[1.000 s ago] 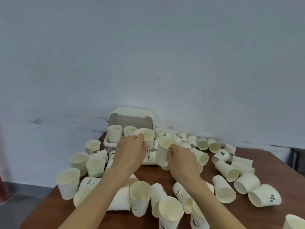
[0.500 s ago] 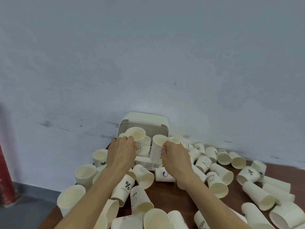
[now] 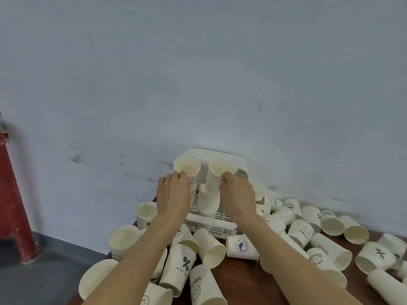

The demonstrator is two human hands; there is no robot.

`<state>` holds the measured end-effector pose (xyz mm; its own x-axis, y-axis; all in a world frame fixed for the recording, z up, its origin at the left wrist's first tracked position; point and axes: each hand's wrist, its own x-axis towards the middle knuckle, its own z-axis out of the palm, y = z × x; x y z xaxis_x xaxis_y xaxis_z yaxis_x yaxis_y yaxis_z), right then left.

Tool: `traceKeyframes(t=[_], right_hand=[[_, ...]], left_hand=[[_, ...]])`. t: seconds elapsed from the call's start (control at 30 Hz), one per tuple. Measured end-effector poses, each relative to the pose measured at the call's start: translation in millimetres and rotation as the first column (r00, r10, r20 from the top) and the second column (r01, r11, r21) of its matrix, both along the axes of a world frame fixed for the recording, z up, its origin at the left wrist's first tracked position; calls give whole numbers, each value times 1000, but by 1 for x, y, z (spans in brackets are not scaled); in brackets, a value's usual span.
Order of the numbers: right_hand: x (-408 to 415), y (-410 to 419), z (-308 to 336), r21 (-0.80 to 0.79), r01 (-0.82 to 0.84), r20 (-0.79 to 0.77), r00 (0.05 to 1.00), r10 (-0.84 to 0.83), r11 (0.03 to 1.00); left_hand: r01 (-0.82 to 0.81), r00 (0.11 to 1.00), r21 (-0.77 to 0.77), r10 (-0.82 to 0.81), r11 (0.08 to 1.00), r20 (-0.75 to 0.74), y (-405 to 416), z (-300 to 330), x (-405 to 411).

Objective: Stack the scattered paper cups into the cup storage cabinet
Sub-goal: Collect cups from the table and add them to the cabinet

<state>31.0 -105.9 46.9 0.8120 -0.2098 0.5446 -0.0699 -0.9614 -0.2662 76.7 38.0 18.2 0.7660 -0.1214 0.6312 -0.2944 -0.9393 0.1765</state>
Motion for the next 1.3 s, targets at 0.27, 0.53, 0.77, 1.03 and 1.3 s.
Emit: traceKeyframes(t=[0.27,0.53,0.77,1.03,1.3], right_hand=[[26,0,-28,-118,-10,-140,990,-7,993],[38,1,-42,-171,-46,-304,953,-8,984],[38,5,-49,-182,-72,-356,934,2,981],[23,-2,-54,-107,-94,-238,969,67,990],[-45,-24,-31,-96,-65,-232,972,41,993]], left_hand=[[2,999,81,2,997,-53,2,-14,18],[54,986,201,-20,978,-166,3,-23,36],[77,948,278,16,958,-317,-1,-31,40],[27,961,216,35,976,-274,-20,-32,11],[203,957,91,-178,975,-230,-55,-17,-58]])
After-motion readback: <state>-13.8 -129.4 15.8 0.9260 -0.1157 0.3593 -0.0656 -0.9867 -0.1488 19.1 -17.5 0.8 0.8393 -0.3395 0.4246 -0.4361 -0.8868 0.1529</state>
